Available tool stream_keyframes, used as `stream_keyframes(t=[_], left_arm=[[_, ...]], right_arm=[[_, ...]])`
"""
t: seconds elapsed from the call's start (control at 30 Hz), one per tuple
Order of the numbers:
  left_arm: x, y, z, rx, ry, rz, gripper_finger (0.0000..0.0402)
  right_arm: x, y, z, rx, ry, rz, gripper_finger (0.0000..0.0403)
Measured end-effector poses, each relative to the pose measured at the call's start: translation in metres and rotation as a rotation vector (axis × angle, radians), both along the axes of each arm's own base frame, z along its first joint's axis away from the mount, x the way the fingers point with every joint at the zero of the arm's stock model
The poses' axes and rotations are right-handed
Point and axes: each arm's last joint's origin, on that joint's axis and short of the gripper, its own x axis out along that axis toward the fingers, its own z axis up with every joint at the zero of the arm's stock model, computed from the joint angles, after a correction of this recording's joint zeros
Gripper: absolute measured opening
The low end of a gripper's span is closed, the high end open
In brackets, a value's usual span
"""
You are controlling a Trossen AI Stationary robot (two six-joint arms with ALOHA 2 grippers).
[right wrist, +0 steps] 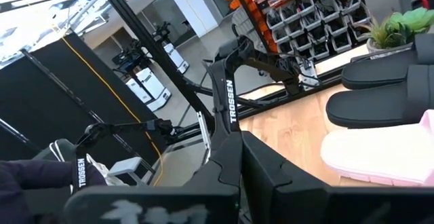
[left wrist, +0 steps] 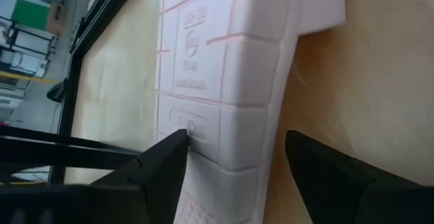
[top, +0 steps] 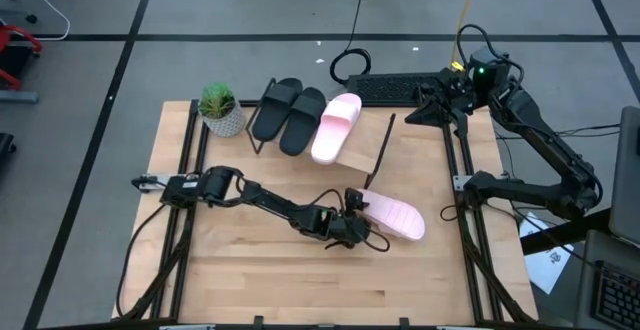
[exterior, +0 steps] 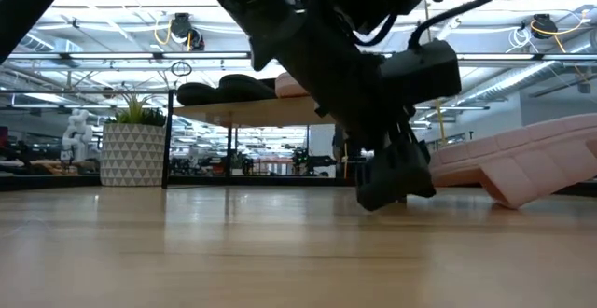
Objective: Pick and place slides into the shelf
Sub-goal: Put the pink slipper on the shelf
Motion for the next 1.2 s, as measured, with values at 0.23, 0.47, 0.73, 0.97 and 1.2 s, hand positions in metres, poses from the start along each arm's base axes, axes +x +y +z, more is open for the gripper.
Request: stream_keyframes(t=[0.23, 0.47, 0.73, 0.97, 1.2], left_arm=[[0.004, 0.016, 0.000, 0.012, -0.027, 0.072, 0.0248], [0.007, 0.031, -0.001, -0.081, -0.066, 0.129, 0.0157], [0.005, 0.009, 0.005, -0.083, -0.020, 0.049, 0.0050], [0.009, -0.025, 0.035, -0.134, 0.079, -0.053, 0.0050], [0.020, -0.033, 0.106, -0.220, 0.019, 0.011, 0.0050]], right_arm=[[0.000, 0.000, 0.001, -0.012, -0.008, 0.000, 0.0000], [0.000, 0.000, 0.001, -0.015, -0.011, 0.000, 0.0000], [0.000, 0.000, 0.001, -0.015, -0.011, 0.000, 0.0000], [0.000, -0.001, 0.001, -0.021, -0.012, -0.002, 0.0000], [0.001, -0.001, 0.003, -0.061, -0.036, -0.001, 0.0000]])
